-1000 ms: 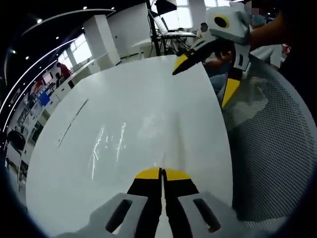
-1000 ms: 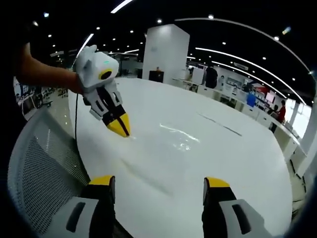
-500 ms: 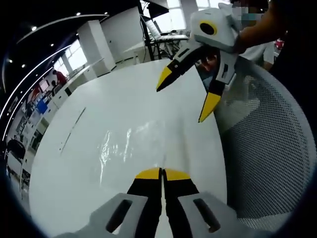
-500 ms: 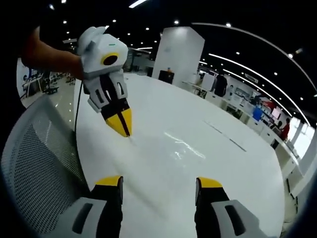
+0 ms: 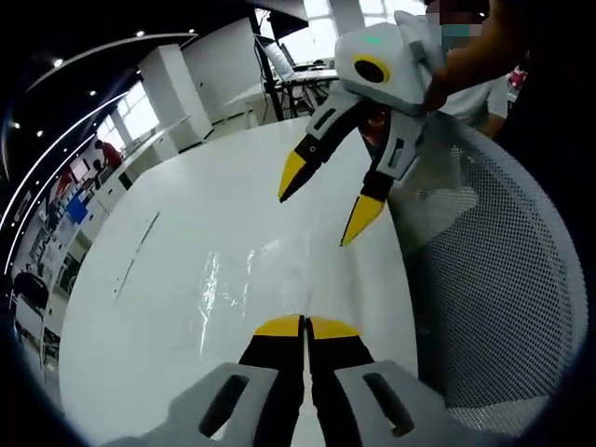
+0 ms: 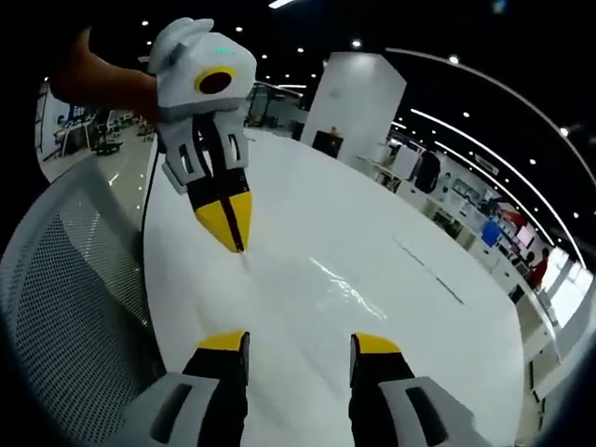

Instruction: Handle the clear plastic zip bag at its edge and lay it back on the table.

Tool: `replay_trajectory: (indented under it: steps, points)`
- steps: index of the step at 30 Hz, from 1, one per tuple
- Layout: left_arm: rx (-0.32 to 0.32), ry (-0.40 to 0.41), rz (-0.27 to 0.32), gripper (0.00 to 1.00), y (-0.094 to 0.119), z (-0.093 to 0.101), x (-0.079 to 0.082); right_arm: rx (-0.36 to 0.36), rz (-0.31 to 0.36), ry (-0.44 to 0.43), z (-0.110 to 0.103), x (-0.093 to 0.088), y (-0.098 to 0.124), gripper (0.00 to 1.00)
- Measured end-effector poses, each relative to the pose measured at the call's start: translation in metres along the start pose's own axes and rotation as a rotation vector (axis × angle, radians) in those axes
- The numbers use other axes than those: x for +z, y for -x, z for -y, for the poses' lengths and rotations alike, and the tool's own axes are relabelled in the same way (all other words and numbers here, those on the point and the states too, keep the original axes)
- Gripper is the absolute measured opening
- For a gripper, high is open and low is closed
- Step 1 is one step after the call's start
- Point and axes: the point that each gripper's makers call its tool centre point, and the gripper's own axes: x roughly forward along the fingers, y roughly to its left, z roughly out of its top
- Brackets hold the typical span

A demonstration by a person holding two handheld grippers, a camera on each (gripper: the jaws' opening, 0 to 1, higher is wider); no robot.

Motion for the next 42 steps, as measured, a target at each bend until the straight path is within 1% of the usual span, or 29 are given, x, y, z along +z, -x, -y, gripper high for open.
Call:
replay_trajectory:
  steps: [3, 7, 9, 12, 15, 20, 23, 25, 26, 27, 30, 32, 35, 38, 42]
  points:
    - [-0.010, -0.004, 0.003, 0.00, 0.001, 0.002, 0.000, 0.005, -0.004, 0.023, -0.002, 0.001, -0.001, 0.29]
    - [-0.015, -0.004, 0.008, 0.00, 0.003, 0.004, 0.000, 0.017, -0.001, 0.040, -0.004, 0.003, -0.002, 0.25]
    - [-0.020, -0.005, 0.011, 0.00, 0.003, 0.005, 0.001, 0.019, -0.001, 0.056, -0.004, 0.004, -0.003, 0.22]
    - [-0.025, -0.009, 0.016, 0.00, 0.004, 0.006, 0.002, 0.030, 0.001, 0.063, -0.006, 0.006, -0.004, 0.21]
    - [-0.028, -0.005, 0.028, 0.00, 0.006, 0.007, 0.005, 0.043, 0.004, 0.077, -0.009, 0.008, -0.006, 0.17]
    - [-0.026, -0.006, 0.035, 0.00, 0.006, 0.007, 0.006, 0.060, 0.003, 0.109, -0.014, 0.011, -0.007, 0.06]
    - [-0.022, -0.008, 0.032, 0.00, 0.006, 0.007, 0.004, 0.060, 0.000, 0.160, -0.016, 0.011, -0.007, 0.00]
    - [-0.027, 0.002, 0.015, 0.00, 0.003, 0.007, -0.002, 0.084, -0.002, 0.162, -0.020, 0.010, -0.007, 0.00]
    - [-0.014, -0.028, 0.014, 0.00, 0.002, 0.005, -0.004, 0.082, 0.001, 0.170, -0.021, 0.010, -0.008, 0.00]
    - [-0.007, -0.052, 0.018, 0.00, 0.002, 0.004, -0.004, 0.085, 0.001, 0.195, -0.022, 0.010, -0.008, 0.00]
    - [-0.015, -0.047, 0.007, 0.00, 0.001, 0.006, -0.007, 0.090, 0.003, 0.201, -0.023, 0.010, -0.008, 0.00]
    - [-0.006, -0.078, -0.001, 0.00, 0.000, 0.004, -0.008, 0.098, 0.005, 0.206, -0.024, 0.011, -0.008, 0.00]
    - [-0.004, -0.090, -0.003, 0.00, -0.001, 0.003, -0.009, 0.104, 0.009, 0.217, -0.024, 0.012, -0.009, 0.00]
    - [0.004, -0.117, -0.010, 0.00, -0.002, 0.001, -0.009, 0.108, 0.012, 0.225, -0.024, 0.014, -0.010, 0.00]
    - [0.014, -0.157, -0.030, 0.01, -0.004, -0.003, -0.012, 0.119, 0.020, 0.233, -0.025, 0.018, -0.011, 0.00]
